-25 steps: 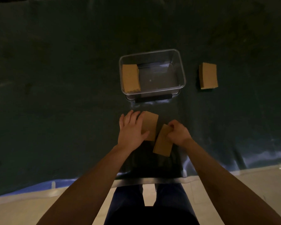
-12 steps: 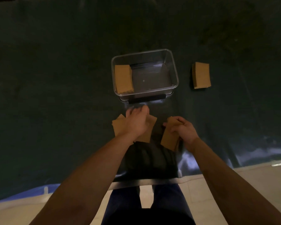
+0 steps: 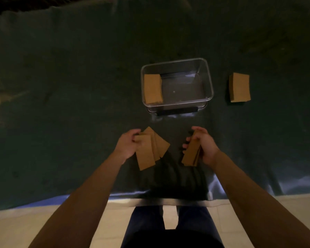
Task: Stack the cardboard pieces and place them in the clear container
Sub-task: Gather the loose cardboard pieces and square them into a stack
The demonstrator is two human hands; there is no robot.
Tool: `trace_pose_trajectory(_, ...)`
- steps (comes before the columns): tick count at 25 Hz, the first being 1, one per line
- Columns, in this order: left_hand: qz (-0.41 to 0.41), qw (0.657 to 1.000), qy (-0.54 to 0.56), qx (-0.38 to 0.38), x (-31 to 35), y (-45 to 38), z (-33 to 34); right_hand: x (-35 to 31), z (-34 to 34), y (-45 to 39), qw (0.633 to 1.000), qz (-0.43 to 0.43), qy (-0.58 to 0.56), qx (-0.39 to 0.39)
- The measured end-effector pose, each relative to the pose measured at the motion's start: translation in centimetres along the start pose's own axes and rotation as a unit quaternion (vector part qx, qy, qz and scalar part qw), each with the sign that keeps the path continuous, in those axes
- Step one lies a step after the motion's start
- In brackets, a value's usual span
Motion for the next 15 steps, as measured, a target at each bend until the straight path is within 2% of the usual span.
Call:
trace_pose_trajectory(2,0.026,0.992,-0.123,0.014,-0.9,0.1,0.8,0.3,0.8,0.2,1.000,0.010,0.005,-0.009)
trace_pose_trajectory(5,0.067,0.973,-0.218,0.047,-0.7,-0.4,1.3,0.6,1.2,0.6,0.999,0.012,0.023,-0.034)
trace_pose_trajectory(11,0.071,0.977,-0.176,0.093,-0.5,-0.3,1.2,1.4,1.0,0.9,0.998,0.016,0.027,-0.051)
trace_pose_trajectory(15,0.058,0.985,-0.153,0.049,-0.1,-0.1,0.0,1.0,1.1,1.5,0.997,0.025,0.020,-0.076)
Point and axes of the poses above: each hand's wrist, its own y-axis away from the middle knuckle, its own z-axis out of the palm, x = y × z, the point moved 1 cm from there along -y, towards the middle knuckle
